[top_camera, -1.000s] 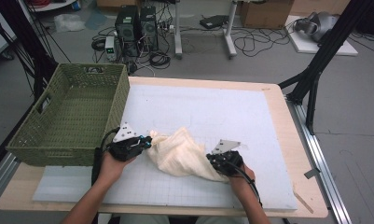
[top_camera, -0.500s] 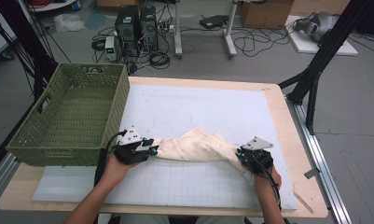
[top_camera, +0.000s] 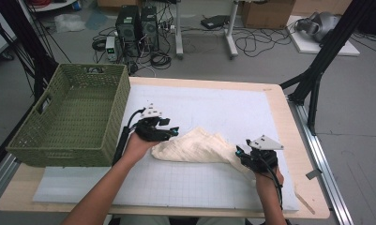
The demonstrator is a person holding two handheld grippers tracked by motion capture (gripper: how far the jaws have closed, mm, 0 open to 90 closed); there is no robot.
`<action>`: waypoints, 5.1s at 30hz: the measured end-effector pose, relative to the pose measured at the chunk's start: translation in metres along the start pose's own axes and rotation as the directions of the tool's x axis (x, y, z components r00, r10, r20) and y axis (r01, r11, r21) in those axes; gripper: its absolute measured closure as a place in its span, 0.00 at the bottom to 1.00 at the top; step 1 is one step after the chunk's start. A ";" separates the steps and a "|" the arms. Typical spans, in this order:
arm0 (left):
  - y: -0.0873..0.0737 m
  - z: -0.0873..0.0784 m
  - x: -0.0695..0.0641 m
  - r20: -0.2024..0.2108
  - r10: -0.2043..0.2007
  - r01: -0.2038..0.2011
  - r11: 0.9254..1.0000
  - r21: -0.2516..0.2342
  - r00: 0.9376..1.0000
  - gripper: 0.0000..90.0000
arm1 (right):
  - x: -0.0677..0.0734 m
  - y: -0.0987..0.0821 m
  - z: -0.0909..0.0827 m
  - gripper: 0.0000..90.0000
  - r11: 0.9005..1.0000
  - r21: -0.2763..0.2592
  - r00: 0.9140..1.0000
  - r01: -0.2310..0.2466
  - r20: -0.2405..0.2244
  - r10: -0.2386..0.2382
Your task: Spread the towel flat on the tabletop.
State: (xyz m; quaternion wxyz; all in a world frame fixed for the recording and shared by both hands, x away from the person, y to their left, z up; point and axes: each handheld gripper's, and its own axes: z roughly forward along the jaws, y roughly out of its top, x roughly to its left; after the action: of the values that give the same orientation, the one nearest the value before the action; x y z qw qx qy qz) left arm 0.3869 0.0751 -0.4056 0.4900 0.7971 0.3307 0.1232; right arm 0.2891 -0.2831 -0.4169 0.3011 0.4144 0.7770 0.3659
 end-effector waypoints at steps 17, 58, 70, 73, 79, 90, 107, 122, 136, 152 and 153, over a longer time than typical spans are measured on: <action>-0.001 0.082 -0.013 0.027 0.024 -0.029 0.981 0.190 0.999 0.56 | -0.009 -0.007 -0.001 0.46 0.999 0.004 0.999 -0.043 0.009 0.043; -0.078 -0.065 -0.057 0.301 0.103 -0.119 0.992 0.038 0.948 0.69 | 0.005 -0.004 0.021 0.47 0.996 0.075 0.992 -0.038 -0.115 0.046; -0.068 -0.051 -0.004 -0.118 0.059 -0.058 0.998 0.011 0.991 0.41 | 0.018 -0.010 0.024 0.95 0.985 0.169 0.971 0.015 -0.239 0.026; -0.072 -0.042 0.003 -0.155 0.055 -0.048 0.998 0.046 0.986 0.42 | 0.026 -0.012 0.013 0.95 0.980 0.187 0.965 0.067 -0.263 -0.016; -0.072 -0.045 0.007 -0.190 0.021 -0.014 0.999 0.037 0.982 0.44 | 0.033 -0.022 -0.009 0.82 0.979 0.181 0.960 0.092 -0.278 -0.038; -0.076 -0.055 0.008 -0.158 -0.016 0.022 0.999 0.035 0.987 0.43 | 0.016 0.014 0.016 0.53 0.999 0.038 0.980 0.003 -0.199 0.005; -0.077 -0.059 0.013 -0.149 -0.057 0.056 0.998 -0.008 0.987 0.42 | 0.019 0.047 0.109 0.88 0.985 0.151 0.958 0.080 -0.284 -0.034; -0.079 -0.058 0.012 -0.136 -0.067 0.067 0.998 0.000 0.989 0.44 | -0.016 0.041 0.090 0.69 0.988 0.132 0.996 -0.075 0.051 0.069; -0.047 -0.010 -0.005 -0.118 -0.012 0.026 0.993 0.115 0.993 0.50 | -0.017 0.012 0.020 0.52 0.998 0.027 0.997 -0.065 -0.050 0.066; -0.040 0.008 0.013 -0.275 0.041 -0.003 0.990 0.138 0.961 0.95 | -0.016 0.000 0.015 0.53 0.996 0.027 0.996 -0.083 -0.029 0.084; -0.037 0.005 0.018 -0.299 0.035 0.003 0.992 0.125 0.954 0.95 | -0.016 0.000 0.017 0.53 0.996 0.034 0.996 -0.085 -0.028 0.086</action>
State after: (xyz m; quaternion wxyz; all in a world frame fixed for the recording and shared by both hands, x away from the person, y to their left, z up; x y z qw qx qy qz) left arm 0.3884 0.0940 -0.4421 0.3825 0.8005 0.4021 0.2263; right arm 0.3091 -0.2915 -0.4238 0.2669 0.4466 0.7688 0.3719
